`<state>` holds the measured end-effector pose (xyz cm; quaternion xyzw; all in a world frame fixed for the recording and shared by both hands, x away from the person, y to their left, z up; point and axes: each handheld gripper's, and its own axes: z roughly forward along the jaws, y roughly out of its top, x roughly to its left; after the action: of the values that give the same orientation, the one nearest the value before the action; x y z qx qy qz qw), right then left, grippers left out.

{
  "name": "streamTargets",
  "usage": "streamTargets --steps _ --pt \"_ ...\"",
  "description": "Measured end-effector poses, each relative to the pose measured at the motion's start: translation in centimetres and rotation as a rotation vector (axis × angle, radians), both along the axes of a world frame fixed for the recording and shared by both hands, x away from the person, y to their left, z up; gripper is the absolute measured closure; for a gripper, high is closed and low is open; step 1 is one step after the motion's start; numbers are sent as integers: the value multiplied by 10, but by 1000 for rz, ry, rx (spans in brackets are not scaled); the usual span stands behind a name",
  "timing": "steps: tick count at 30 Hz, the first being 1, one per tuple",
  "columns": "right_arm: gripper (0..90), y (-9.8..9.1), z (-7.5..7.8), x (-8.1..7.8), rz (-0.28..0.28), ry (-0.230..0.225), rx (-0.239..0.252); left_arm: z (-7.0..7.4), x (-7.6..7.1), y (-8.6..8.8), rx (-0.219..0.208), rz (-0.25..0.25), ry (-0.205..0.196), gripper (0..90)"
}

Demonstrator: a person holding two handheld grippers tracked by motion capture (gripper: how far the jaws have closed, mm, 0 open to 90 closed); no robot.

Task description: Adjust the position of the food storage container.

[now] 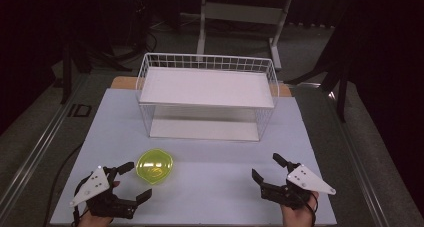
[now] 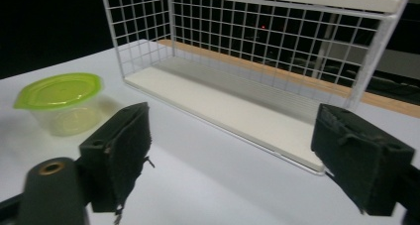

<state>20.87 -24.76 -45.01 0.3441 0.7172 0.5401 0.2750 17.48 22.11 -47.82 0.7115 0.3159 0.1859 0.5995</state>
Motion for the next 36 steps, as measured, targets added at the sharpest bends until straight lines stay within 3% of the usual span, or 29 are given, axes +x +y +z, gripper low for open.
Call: streamTargets --steps 3,12,14,17,20,21,22,23,25,26,27,28,30,31,32,33,34,36 --pt "142 2 1 -2 11 -14 -9 1 0 0 -13 -4 1 15" --pt "142 12 5 -9 61 -35 -20 3 1 2 -18 -15 60 15" --pt "141 12 5 -9 63 -36 -19 3 2 2 -10 -7 81 15" --pt "141 12 4 -9 64 -33 -14 3 0 1 56 26 86 15" --pt "142 11 4 -9 63 -29 -7 5 3 3 68 3 104 16" --pt "142 10 4 -9 63 -26 -5 4 5 8 93 -12 127 41" --pt "142 10 4 -9 63 -26 -5 4 5 8 93 -12 127 110" --pt "142 10 4 -9 61 -28 -5 1 4 10 108 -12 126 110" --pt "142 11 4 -9 62 -28 -5 -9 3 17 167 -29 141 254" --pt "142 11 4 -9 62 -28 -5 -9 3 17 167 -29 141 345" --pt "142 11 3 -8 63 -28 -4 -12 3 19 186 -34 143 345" --pt "142 11 3 -8 61 -26 -7 -15 4 21 203 -40 158 491" --pt "142 11 3 -7 62 -24 -8 -18 6 23 232 -27 177 540" --pt "142 12 2 -7 63 -17 -7 -22 12 26 266 11 241 656" --pt "142 12 2 -7 63 -17 -7 -22 12 26 266 11 241 693" --pt "142 12 2 -7 64 -15 -7 -25 15 27 280 26 283 693" --pt "142 13 2 -7 64 -16 -9 -28 17 28 290 26 311 765" --pt "142 13 2 -7 68 -21 -10 -34 20 27 314 19 330 851"
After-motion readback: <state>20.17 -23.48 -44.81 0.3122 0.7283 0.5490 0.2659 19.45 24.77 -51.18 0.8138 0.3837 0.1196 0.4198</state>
